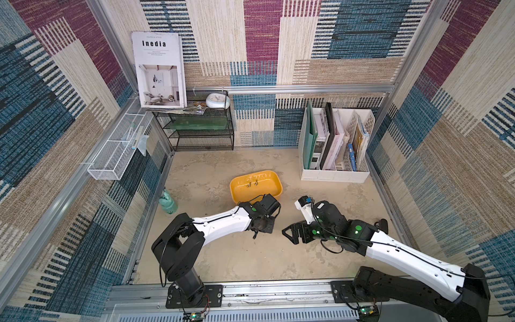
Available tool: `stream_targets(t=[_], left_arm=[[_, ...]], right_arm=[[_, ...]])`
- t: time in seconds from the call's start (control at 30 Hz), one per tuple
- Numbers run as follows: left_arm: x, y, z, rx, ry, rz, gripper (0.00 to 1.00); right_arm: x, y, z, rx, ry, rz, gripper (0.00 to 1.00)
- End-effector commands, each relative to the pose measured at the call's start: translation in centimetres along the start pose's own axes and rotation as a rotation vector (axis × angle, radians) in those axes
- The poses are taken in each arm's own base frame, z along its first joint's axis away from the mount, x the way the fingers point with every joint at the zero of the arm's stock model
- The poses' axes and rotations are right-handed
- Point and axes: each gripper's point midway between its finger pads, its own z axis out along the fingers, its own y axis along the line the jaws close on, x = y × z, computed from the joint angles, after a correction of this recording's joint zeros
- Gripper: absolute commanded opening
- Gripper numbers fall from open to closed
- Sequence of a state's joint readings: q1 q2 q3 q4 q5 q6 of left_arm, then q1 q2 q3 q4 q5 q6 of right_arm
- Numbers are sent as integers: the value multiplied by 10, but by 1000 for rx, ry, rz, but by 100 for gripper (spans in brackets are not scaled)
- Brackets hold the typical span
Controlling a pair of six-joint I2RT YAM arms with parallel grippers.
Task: Take out the wing nut from the storage box
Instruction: Place the wing nut at the center of the board.
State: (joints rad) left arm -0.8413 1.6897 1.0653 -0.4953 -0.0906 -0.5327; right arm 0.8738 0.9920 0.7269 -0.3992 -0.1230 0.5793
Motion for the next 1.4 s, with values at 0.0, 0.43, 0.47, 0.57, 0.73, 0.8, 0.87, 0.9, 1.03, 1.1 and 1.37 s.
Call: stream_targets(t=[0.0, 0.43, 0.47, 0.57, 0.73, 0.8, 0.87, 0.9, 1.03, 1.1, 1.37], left_arm=[[-5, 7, 6, -53, -9, 31, 0], [-5, 13, 22, -108, 26, 54, 0], [-4, 14, 23, -111, 30, 53, 0], [-1, 15, 25, -117, 39, 55, 0], [2, 13, 24, -100, 45, 55, 13], [2, 14, 21, -95, 43, 47, 23], [2, 14, 16, -91, 39, 42, 25], [2, 14, 13, -89, 35, 41, 28], [-7, 13, -6, -81, 2, 35, 32], [-13, 12, -18, -76, -19, 33, 35], [-53, 21, -59, -45, -103, -14, 47]], right_arm=[[-2, -2, -2, 19, -12, 9, 99], [-6, -1, 1, 32, -6, -4, 99], [-7, -1, 1, 32, -8, -7, 99], [-7, -2, 2, 37, -8, -10, 99], [-8, -4, 2, 51, -12, -8, 99], [-9, -5, 2, 55, -18, -8, 99], [-10, -5, 1, 55, -24, -9, 99], [-11, -4, 1, 54, -26, -9, 99], [-12, -7, 0, 67, -39, -2, 99], [-14, -7, -1, 66, -53, 2, 99], [-31, 1, -4, 47, -115, -24, 99]])
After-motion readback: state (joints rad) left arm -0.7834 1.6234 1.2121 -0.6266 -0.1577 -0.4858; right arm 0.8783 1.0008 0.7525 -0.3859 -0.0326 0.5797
